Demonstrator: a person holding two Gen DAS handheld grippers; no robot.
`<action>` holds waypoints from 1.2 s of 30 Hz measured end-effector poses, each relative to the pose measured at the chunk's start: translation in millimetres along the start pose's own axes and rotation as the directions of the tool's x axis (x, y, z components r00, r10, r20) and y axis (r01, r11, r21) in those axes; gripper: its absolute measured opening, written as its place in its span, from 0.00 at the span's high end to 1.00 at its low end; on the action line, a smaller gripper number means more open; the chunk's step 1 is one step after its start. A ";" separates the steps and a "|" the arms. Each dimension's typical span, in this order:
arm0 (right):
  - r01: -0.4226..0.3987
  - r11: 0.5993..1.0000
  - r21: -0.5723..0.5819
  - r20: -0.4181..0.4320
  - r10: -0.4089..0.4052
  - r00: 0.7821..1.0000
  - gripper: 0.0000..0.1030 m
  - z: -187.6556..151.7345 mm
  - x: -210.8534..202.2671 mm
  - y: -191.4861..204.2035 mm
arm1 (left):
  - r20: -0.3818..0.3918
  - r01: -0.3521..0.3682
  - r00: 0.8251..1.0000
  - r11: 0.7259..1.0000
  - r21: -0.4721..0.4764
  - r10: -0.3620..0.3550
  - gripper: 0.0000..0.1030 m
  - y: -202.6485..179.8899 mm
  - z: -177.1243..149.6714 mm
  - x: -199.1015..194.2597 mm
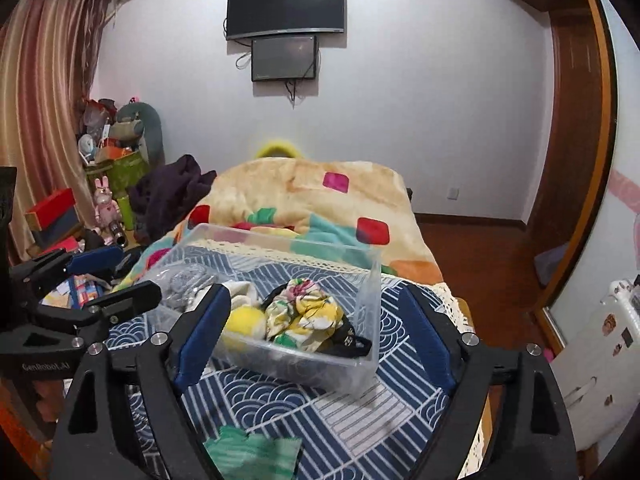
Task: Organize soft objects
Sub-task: 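Grasp the beaded bracelet with the left gripper while the right grasps the green knit glove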
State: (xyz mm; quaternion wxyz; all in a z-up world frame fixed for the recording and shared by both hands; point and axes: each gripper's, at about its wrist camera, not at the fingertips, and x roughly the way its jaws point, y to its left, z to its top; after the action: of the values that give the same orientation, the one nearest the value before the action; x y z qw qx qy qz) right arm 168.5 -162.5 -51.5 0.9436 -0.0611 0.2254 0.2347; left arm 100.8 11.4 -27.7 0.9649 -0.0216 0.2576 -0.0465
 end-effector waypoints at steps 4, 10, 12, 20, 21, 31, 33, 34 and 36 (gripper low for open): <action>-0.007 1.000 0.008 -0.012 0.007 1.000 0.14 -15.0 -5.0 3.5 | -0.035 -0.010 0.999 1.000 0.014 0.010 0.07 -0.3 -21.2 -5.9; -0.034 0.999 0.038 -0.101 0.037 0.994 0.14 -46.3 4.0 7.7 | -0.147 -0.007 0.989 1.000 -0.010 0.006 0.07 2.6 -62.0 2.5; -0.044 0.998 0.050 -0.136 0.050 0.989 0.14 -56.5 6.8 9.4 | -0.179 -0.008 0.984 1.000 -0.021 0.004 0.07 3.9 -74.0 6.7; -0.086 0.993 0.080 -0.267 0.104 0.958 0.14 -97.4 21.9 17.1 | -0.268 -0.011 0.963 0.999 -0.052 -0.003 0.07 3.8 -110.8 20.7; -0.090 0.992 0.084 -0.278 0.110 0.954 0.14 -101.2 23.1 18.1 | -0.270 -0.017 0.963 0.999 -0.049 0.004 0.07 2.7 -113.5 21.7; -0.117 0.992 0.049 -0.303 0.127 0.944 0.53 -111.8 22.4 23.5 | -0.228 -0.037 0.973 0.998 0.043 0.046 0.51 -12.1 -119.8 18.4; -0.114 0.993 0.041 -0.297 0.121 0.947 0.57 -111.8 20.6 23.6 | -0.227 -0.026 0.973 0.999 0.039 0.034 0.68 -11.1 -118.8 17.9; -0.114 0.993 0.043 -0.294 0.122 0.948 0.62 -111.6 19.9 22.7 | -0.229 -0.019 0.973 0.999 0.034 0.027 0.72 -10.3 -118.1 17.7; -0.113 0.993 0.044 -0.286 0.121 0.951 0.67 -110.0 18.5 21.9 | -0.230 -0.015 0.973 1.000 0.019 0.019 0.88 -7.9 -116.4 17.6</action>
State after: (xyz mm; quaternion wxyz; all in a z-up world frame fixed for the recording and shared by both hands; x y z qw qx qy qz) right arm 129.2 -159.8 -158.1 0.8859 -0.0683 0.3669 0.2755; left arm 57.3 -0.2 -136.7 0.9290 -0.0056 0.3676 -0.0427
